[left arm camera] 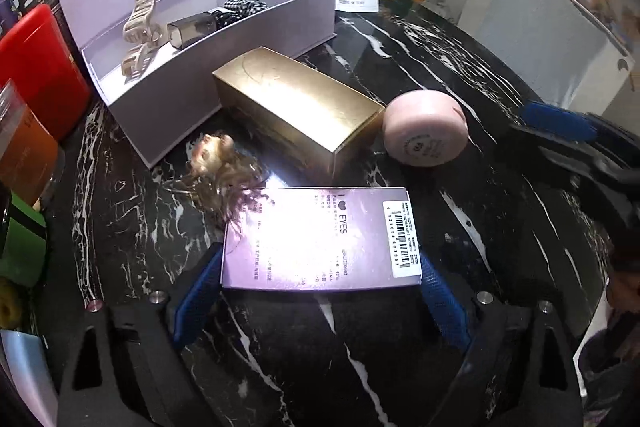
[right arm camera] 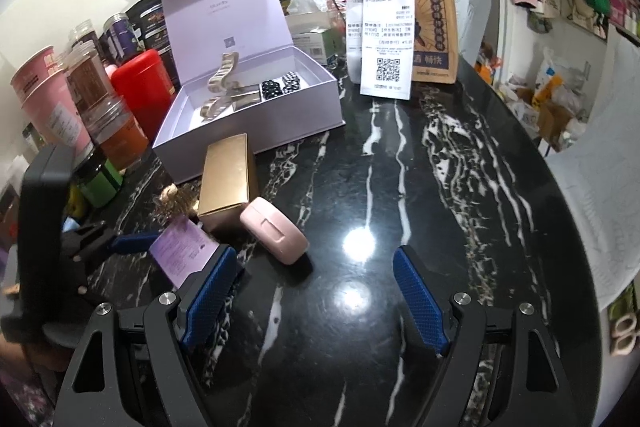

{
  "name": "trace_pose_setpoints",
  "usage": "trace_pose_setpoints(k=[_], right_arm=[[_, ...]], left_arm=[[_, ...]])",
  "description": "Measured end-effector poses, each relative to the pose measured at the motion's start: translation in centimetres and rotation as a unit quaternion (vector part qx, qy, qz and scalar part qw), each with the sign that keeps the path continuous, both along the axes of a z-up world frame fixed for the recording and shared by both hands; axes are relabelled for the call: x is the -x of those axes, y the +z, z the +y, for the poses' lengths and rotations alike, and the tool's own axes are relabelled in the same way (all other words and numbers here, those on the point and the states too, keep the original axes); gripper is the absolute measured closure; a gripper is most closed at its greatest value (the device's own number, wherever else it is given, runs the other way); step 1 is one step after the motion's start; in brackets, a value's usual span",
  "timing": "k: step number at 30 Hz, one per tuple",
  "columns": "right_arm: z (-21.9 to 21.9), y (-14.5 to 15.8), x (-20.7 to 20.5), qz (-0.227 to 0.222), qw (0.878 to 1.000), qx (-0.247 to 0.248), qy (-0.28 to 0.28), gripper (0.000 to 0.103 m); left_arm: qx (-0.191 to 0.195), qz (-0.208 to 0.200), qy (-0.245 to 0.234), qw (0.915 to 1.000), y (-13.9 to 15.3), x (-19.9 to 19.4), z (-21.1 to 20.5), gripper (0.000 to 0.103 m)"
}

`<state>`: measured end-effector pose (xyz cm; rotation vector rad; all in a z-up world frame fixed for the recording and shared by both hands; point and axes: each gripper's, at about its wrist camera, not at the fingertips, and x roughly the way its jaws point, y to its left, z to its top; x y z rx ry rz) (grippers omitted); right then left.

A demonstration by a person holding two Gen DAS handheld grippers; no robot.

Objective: Organize rigid objects
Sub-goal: 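Grasp the purple printed card with the left tool while the right tool reaches the pink compact, then grasp the pink round compact with the right tool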

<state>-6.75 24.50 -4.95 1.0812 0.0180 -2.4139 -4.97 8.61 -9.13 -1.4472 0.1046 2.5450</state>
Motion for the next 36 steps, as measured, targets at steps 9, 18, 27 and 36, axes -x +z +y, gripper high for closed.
trace_pose_setpoints(k=[9,18,27,36], right_arm=[[-2.1,-1.2,1.3,-0.005,0.999,-0.018,0.035,0.024],[-4.2,-2.1,2.5,-0.012,0.997,-0.034,0.061,0.033],[-5.3,-3.0,3.0,-0.023,0.996,-0.047,0.066,0.051],[-4.9,-2.8,2.7,-0.022,0.997,-0.043,0.058,0.081]], left_arm=[[-0.052,-0.010,-0.001,0.9986,0.4,-1.6,-2.2,0.010],[-0.060,0.001,0.031,0.9977,0.9,-3.1,-4.4,0.010],[-0.062,0.017,0.039,0.9972,1.8,-3.2,-5.2,0.010],[-0.064,0.024,0.042,0.9968,2.1,-3.7,-5.4,0.010]])
